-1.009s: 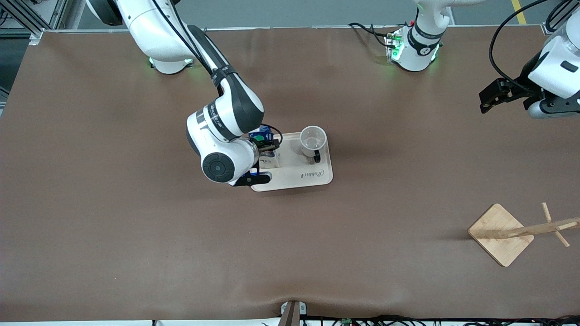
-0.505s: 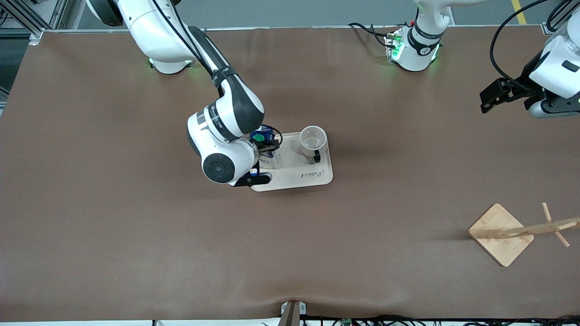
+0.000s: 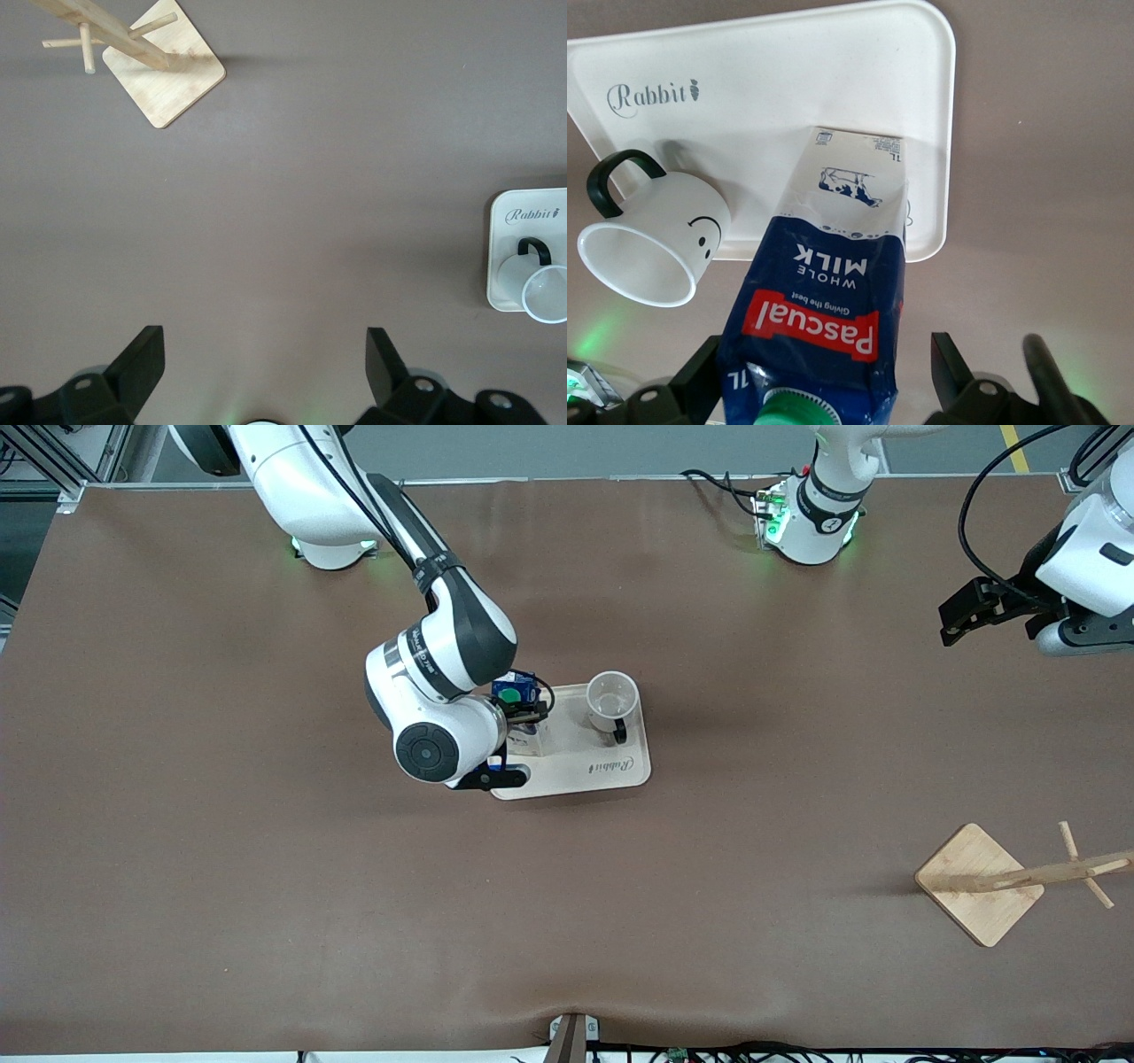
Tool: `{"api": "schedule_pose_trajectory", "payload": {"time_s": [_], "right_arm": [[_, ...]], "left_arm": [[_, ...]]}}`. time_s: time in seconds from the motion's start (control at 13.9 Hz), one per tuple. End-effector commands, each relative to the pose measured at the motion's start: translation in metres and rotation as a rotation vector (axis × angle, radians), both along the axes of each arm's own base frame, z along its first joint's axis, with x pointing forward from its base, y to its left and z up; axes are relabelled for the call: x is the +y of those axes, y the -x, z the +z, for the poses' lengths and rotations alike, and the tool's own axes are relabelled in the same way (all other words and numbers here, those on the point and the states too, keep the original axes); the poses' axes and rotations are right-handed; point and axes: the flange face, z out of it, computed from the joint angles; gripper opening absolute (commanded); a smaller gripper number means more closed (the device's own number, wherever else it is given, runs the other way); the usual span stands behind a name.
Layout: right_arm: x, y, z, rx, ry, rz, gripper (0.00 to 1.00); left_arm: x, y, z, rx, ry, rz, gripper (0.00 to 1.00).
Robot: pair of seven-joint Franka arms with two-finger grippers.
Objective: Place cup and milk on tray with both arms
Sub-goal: 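Lower the milk carton onto the tray beside the mug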
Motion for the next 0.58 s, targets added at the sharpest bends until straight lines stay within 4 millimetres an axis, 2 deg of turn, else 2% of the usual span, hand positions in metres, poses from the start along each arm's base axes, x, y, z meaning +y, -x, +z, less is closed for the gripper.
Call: {"api": "schedule_pose_trajectory", "payload": {"time_s": [0.0,0.5], "right_arm": [[0.0003,-0.0031,0.0129,-0.013,0.005,-0.018,1.0],[0.0061,-0.0045,0.0223,0.002,-0.027,-0.07,1.0]], "left_arm": [[0.002,0.009,0.0076,0.007,0.017,-0.002,1.0],[0.002,0.0097,0.0082,0.007,0.017,-0.002,1.0]]}}
